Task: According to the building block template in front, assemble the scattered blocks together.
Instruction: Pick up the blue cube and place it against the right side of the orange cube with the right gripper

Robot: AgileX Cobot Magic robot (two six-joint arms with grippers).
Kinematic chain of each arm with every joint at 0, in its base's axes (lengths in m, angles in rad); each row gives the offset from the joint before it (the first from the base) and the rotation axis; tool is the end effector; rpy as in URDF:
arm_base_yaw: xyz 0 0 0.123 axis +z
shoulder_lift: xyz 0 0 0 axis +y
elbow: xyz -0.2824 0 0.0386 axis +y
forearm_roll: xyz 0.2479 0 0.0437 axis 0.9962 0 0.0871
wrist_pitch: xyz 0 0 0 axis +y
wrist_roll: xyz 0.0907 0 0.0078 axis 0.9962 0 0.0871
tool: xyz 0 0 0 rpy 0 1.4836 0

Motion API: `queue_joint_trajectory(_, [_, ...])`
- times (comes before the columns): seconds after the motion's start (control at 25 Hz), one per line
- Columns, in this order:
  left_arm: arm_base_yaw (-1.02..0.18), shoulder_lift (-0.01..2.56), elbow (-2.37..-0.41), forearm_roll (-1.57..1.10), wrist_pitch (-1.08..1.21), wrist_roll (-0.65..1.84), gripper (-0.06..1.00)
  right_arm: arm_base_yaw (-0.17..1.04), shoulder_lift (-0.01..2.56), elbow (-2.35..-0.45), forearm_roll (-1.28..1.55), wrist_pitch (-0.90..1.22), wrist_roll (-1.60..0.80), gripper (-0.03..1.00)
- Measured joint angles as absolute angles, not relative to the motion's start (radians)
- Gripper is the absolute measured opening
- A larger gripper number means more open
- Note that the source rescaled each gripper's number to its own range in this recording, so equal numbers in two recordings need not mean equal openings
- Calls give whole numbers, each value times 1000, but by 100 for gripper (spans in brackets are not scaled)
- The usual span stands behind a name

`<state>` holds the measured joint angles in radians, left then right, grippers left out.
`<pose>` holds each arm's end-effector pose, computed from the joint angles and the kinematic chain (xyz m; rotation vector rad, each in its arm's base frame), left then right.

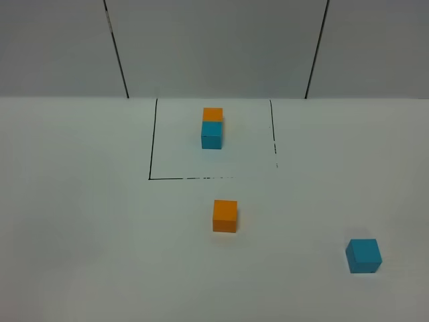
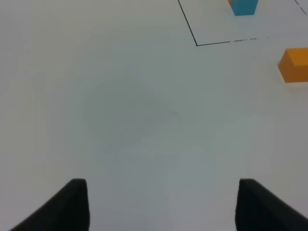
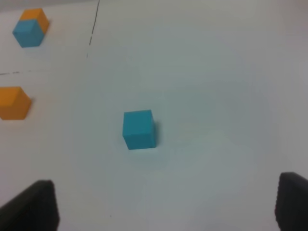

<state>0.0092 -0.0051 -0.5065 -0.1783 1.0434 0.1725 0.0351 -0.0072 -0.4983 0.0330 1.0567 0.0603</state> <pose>-0.0063 -0.0140 0.2814 0.1710 1.9969 -0.0961 -0.0057 0.0024 0.2770 0.0241 2.0357 0.0994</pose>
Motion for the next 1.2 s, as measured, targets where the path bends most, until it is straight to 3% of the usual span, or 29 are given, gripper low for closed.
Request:
queue_joint_trajectory(0.32, [9,-5,-507,-178,1043,173,26,35,-7,-498,33,1057,60,80])
queue_joint_trajectory(0.88, [9,-5,-507,-178,1043,173,24,35,-3,-498,26,1057,60,80])
queue_joint_trajectory(1.2, [9,-5,-507,-178,1043,173,24,35,170,-514,47,1051,60,81])
